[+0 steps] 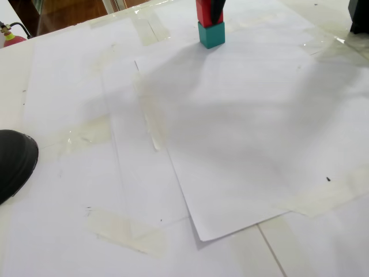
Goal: Put the red cube on the top of the blue cube.
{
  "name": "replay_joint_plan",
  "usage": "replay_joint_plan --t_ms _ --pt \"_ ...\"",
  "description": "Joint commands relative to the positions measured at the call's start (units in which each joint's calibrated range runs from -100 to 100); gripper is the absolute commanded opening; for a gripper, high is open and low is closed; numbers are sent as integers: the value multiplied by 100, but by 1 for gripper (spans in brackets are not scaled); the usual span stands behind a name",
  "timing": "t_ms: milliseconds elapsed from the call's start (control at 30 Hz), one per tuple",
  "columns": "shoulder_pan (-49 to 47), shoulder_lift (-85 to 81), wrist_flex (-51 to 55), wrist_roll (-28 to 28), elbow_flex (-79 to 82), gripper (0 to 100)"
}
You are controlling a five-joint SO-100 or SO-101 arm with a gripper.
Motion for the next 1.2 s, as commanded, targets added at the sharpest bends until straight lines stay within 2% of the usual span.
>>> replay_joint_plan --t_ms 0,167,367,733,1033,1167 --pt "-118 -312 260 -98 27 24" --pt "-239 -406 333 -132 9 32" --pt "-314 -526 301 -88 -72 37" --pt "-420 -853 961 -5 -526 50" --pt "-822 -1788 1703 -513 -536 45" --pt "-1155 -3110 1532 -791 381 29"
